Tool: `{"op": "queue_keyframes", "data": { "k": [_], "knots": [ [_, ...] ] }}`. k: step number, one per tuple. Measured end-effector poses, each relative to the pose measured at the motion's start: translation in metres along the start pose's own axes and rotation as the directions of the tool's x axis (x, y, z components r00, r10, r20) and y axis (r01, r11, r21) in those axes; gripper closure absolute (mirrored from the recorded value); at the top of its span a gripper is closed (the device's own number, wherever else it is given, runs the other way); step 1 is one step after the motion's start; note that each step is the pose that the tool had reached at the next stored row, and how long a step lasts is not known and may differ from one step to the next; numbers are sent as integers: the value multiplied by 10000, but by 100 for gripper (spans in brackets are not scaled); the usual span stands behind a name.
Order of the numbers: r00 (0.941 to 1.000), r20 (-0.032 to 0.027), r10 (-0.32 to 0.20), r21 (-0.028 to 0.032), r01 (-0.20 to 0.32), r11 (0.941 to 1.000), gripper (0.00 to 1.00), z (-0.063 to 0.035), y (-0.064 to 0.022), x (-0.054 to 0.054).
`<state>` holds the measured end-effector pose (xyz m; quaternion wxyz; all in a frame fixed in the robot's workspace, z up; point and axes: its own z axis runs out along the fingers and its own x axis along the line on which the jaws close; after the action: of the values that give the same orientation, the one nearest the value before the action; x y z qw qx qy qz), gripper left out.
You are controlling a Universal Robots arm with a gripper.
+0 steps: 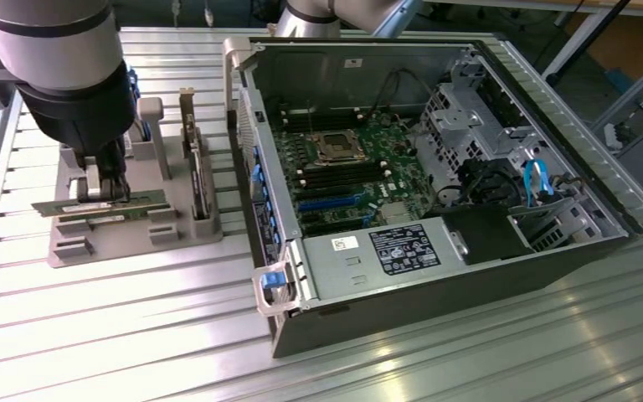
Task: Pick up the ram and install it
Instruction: 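Pick up the ram and move it above insertion slot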
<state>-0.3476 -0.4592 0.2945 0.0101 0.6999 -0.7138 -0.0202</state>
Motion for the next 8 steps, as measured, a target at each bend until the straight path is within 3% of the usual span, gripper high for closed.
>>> {"op": "queue_keyframes", "data": {
  "k": [4,8],
  "knots": [
    [10000,0,0,1,0,10000,87,-133,-3,-2],
    [10000,0,-1,1,1,10000,87,-360,-11,-5]
  ]
}}
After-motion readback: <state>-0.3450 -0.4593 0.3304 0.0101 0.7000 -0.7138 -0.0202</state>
